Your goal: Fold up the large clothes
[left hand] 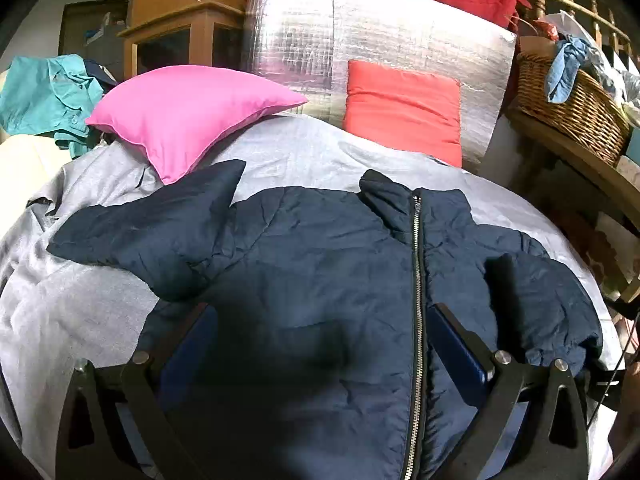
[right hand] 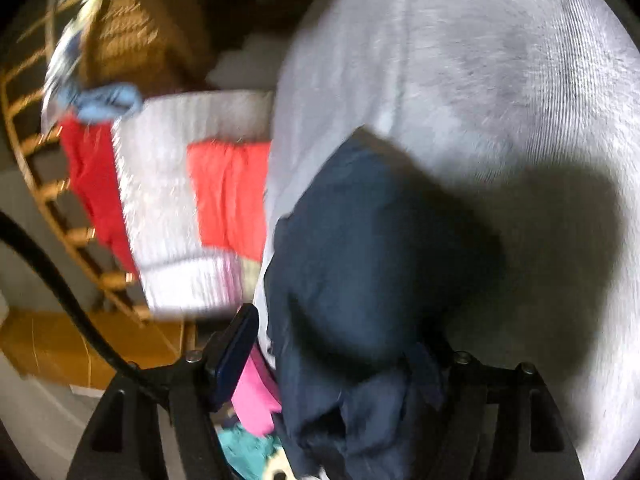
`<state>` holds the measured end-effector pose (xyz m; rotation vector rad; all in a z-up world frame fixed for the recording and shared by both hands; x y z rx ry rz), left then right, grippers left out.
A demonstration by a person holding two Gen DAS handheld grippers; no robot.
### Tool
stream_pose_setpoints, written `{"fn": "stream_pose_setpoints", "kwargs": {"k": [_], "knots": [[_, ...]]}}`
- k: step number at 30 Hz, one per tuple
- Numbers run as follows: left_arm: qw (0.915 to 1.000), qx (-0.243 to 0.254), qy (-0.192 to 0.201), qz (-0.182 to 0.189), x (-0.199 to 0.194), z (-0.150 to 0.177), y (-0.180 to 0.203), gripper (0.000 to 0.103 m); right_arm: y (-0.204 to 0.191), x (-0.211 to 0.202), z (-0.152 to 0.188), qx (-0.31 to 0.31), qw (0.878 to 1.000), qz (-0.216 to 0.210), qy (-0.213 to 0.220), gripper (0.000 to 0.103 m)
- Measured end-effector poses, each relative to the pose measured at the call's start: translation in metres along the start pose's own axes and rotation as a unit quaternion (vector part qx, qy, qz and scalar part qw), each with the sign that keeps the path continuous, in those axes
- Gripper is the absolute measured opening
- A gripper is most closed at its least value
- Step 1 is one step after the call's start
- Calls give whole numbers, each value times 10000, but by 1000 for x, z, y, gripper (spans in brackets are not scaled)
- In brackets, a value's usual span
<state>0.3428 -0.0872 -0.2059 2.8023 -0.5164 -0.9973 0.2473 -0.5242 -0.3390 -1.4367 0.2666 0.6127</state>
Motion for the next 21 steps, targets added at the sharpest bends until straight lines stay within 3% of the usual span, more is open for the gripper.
{"fn": "stream_pose_setpoints", "kwargs": {"k": [2,4,6,9,11,14,17,19,21], "knots": [[9999,67,-56,-63,3,-2,0,103,4,8,-8,118,9997,151,119,36],[9997,170,-53,-153,2,-3,1,103,-6,11,-6,-151,9992,288,252,29],[9989,329,-12,-332,0,-5,-1,103,-30,5,1,-858,9936,469,568,25],[9967,505,80,-624,-9,-10,-11,103,-83,-9,32,-2381,9642,558,1023,23],[9960,494,179,-727,-17,-14,-21,103,-120,-14,71,-3484,9278,409,1272,23],[9950,372,271,-881,-29,-19,-43,103,-153,-11,131,-4636,8774,54,1233,23],[9946,133,271,-988,-38,-23,-71,103,-169,5,205,-5724,8150,-139,887,23],[9937,-49,292,-1084,-44,-24,-89,103,-166,20,240,-6167,7849,-88,598,23],[9931,-264,300,-1100,-47,-27,-105,103,-160,40,265,-6483,7610,110,227,39]]}}
Point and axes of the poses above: each gripper's, at about its wrist camera, not at the fingertips, and x roughly the way its jaws point, y to its right, z to its underside, the point moved 4 cm from there along x, roughly the way its jaws point, and after that the axes turned 11 degrees about z, right-handed, at the moved point
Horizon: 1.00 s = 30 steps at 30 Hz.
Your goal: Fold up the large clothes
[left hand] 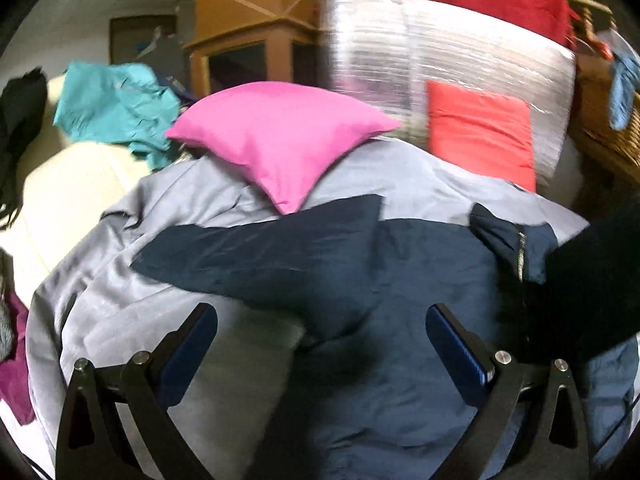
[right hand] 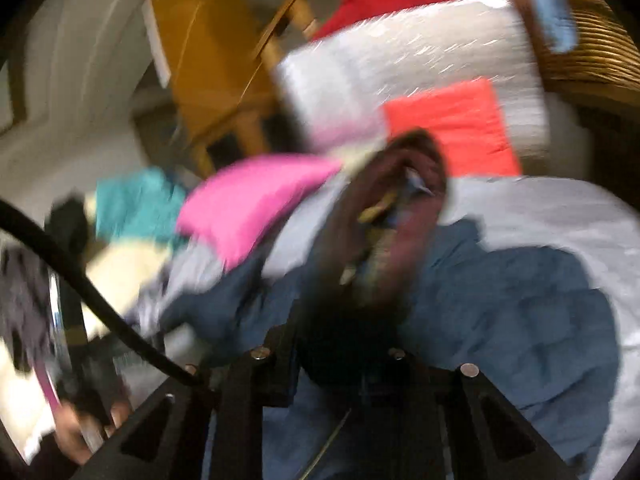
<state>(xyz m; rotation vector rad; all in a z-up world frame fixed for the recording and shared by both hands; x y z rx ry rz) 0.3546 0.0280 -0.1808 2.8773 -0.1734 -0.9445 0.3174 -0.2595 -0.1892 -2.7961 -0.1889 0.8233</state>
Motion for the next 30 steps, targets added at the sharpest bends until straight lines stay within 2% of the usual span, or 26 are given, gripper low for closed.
{"fn": "stream_pose_setpoints", "kwargs": {"k": [1,2,6,8,12,15,18,20,22,24,27,28,30], "knots": [[10000,-97,-7,21,0,-1,-5,103,-8,10,5,-132,9997,-9,-209,60],[9998,-171,-13,57,0,-2,-7,103,-13,16,11,-227,9989,-3,-398,72],[9989,-325,-48,338,1,-4,-4,103,1,3,13,-84,9990,-58,-445,72],[9987,-191,-92,469,3,-2,7,103,17,-8,11,238,9991,-71,-354,72],[9976,-27,-299,625,16,1,23,103,76,-29,0,1228,9917,320,-182,72],[9946,-111,-600,838,33,6,30,103,127,-38,4,1910,9773,886,-242,72],[9932,-128,-779,857,48,11,36,102,176,-36,16,2601,9559,1234,-580,64],[9933,-62,-843,785,57,14,42,94,201,-31,24,2911,9426,1422,-811,62],[9919,-54,-1038,728,67,19,45,72,220,-24,33,3112,9314,1560,-1069,62],[9878,-205,-1340,769,81,26,47,65,232,-20,41,3217,9259,1561,-1218,62],[9826,-441,-1661,702,98,36,49,66,238,-8,47,3317,9217,1442,-1401,62],[9803,-490,-1789,684,104,39,50,71,238,-4,49,3312,9207,1449,-1473,62],[9781,-535,-1883,715,110,43,52,76,237,5,54,3276,9189,1510,-1600,62]]}}
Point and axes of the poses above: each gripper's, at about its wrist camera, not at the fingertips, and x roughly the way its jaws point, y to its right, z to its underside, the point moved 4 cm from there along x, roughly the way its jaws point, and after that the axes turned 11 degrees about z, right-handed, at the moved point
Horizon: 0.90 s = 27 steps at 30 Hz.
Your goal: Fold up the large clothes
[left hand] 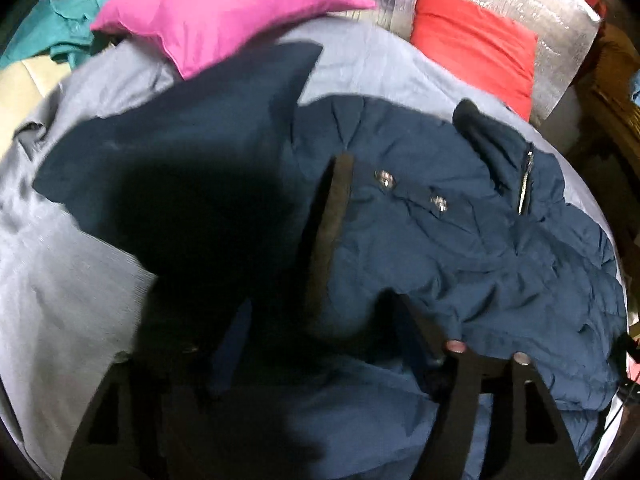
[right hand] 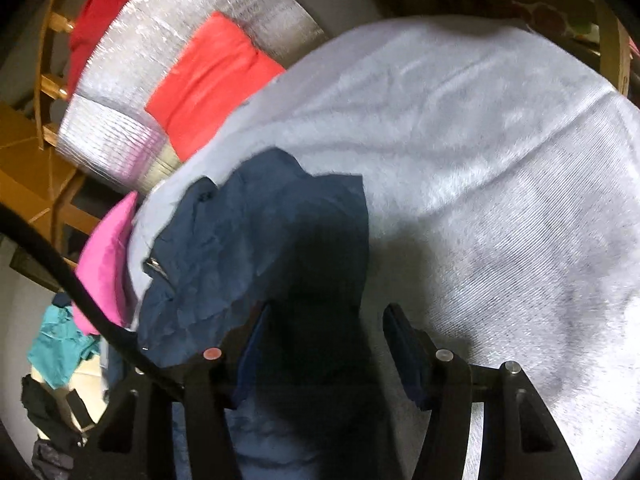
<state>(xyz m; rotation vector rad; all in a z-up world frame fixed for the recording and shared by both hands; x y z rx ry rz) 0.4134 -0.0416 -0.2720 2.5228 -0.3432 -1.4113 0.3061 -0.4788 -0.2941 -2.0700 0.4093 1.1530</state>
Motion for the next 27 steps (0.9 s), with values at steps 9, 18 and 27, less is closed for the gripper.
{"fn": "stream_pose_setpoints", "kwargs": {"k": [9,18,27], "knots": [[9989,-226,282,304,-12,-3,-5,21,-34,-1,8,-555,9980,-99,277,22],[9988,-51,414,245,-20,-1,-1,13,-40,16,14,-847,9939,571,428,27],[9981,-145,75,596,-43,0,-23,24,-47,-34,9,-523,9901,602,1153,67]]}}
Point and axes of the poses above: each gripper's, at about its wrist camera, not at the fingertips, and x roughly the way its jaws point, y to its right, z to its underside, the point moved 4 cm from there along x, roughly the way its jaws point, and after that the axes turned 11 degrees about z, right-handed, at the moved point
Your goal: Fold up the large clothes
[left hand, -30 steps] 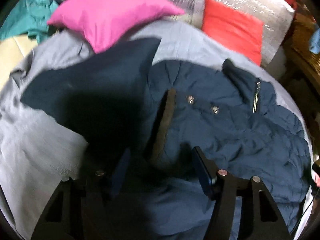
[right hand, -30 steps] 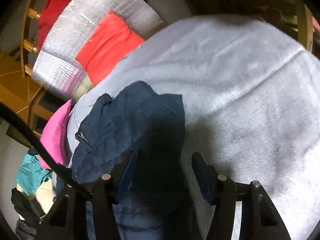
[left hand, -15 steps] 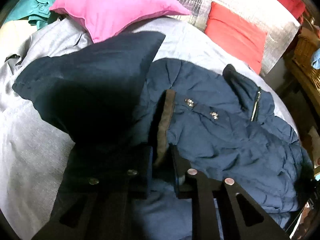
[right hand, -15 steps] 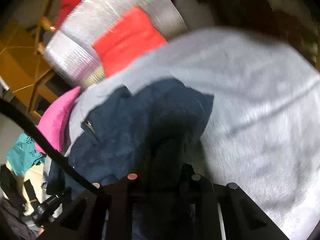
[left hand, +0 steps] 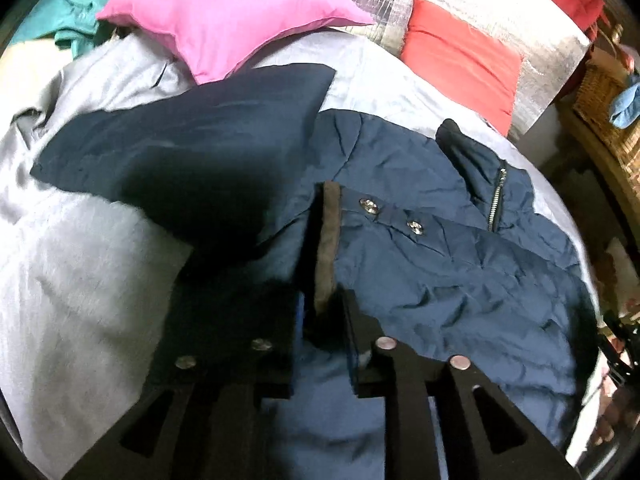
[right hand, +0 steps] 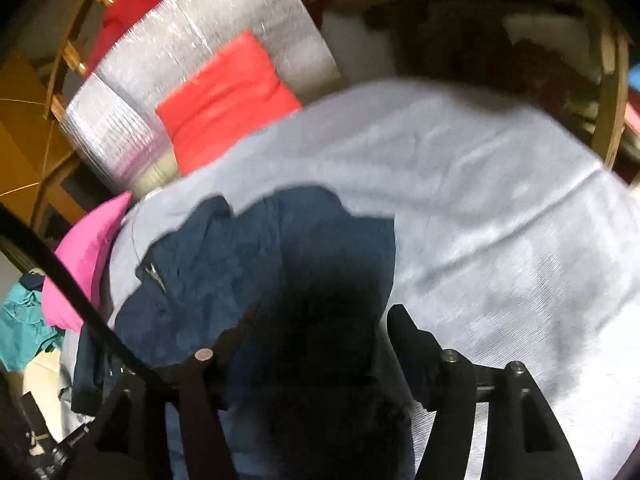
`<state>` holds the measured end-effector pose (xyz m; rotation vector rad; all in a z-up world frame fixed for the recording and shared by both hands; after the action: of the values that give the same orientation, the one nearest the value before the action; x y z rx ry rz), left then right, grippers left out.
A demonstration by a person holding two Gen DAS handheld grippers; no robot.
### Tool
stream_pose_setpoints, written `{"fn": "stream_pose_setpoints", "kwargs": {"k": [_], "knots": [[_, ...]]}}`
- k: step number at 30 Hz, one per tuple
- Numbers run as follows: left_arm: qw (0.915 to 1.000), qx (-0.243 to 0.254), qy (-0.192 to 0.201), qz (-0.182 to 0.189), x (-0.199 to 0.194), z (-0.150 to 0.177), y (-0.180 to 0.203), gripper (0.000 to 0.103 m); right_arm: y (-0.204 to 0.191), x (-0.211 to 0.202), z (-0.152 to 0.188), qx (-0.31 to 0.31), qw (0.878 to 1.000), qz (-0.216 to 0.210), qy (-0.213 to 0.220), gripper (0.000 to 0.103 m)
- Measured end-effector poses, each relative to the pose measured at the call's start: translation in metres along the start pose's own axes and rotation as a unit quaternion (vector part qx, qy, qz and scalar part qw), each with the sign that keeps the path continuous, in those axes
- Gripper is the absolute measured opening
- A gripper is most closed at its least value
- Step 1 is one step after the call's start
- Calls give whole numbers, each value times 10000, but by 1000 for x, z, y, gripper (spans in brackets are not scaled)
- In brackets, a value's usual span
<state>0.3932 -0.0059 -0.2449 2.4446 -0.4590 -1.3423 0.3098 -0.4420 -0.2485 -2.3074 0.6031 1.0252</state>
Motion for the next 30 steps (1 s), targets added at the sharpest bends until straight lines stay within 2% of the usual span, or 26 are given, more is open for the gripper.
{"fn": "stream_pose_setpoints", "kwargs": {"k": [2,3,4,5,7,10,11,13,14,17,18,19,22,23,24,25,26,28,30], "knots": [[9997,2,156,180,-22,-4,-10,40,-3,-15,-2,-26,9994,-66,329,67],[9992,-47,313,224,-34,-8,-17,56,-7,-20,-3,-60,9990,-120,415,67],[9986,-102,456,229,-44,-12,-24,68,-14,-25,-2,-127,9986,-205,480,63],[9977,-176,623,206,-54,-16,-33,70,-21,-31,2,-211,9976,-343,562,56],[9949,-430,913,51,-72,-27,-61,77,-33,-37,7,-349,9961,-530,611,47],[9883,-1085,1068,-134,-77,-39,-107,80,-62,-34,19,-658,9922,-932,498,42],[9841,-1408,1078,-93,-74,-41,-126,80,-71,-33,24,-776,9908,-1035,408,42],[9704,-2147,1091,179,-65,-44,-163,80,-86,-26,32,-936,9893,-1086,278,42],[9592,-2553,1142,406,-58,-44,-182,80,-91,-23,36,-988,9887,-1105,209,42],[9311,-3319,1306,762,-45,-44,-215,80,-97,-17,48,-1034,9880,-1150,-27,42],[9231,-3480,1389,871,-40,-47,-222,79,-97,-16,50,-1039,9878,-1161,-61,42],[9187,-3547,1447,963,-36,-51,-228,79,-99,-14,52,-1060,9875,-1165,-95,42],[9139,-3558,1611,1104,-26,-65,-235,76,-101,-8,56,-1129,9870,-1137,-136,42],[9151,-3511,1637,1117,-25,-68,-235,71,-101,-6,57,-1140,9869,-1134,-153,42],[9173,-3448,1623,1152,-21,-73,-235,49,-98,-9,59,-1139,9868,-1137,-160,42],[9199,-3400,1575,1153,-18,-76,-234,38,-97,-8,58,-1127,9871,-1130,-161,42],[9223,-3360,1550,1112,-15,-77,-233,36,-96,-8,58,-1107,9875,-1116,-148,42],[9262,-3248,1617,1023,-13,-80,-230,22,-90,-12,54,-1065,9883,-1088,-111,42],[9312,-3064,1740,928,-21,-81,-220,16,-87,-14,51,-1006,9892,-1066,-69,42]]}}
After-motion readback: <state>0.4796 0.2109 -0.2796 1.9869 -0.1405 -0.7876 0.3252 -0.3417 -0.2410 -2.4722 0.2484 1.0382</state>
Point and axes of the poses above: each gripper's, at about its wrist camera, not at the fingertips, and x roughly the way its jaws point, y to its right, z to its underside, the point moved 4 cm from there along x, roughly the way its jaws point, and after that the axes turned 11 degrees about z, right-handed, at the moved point
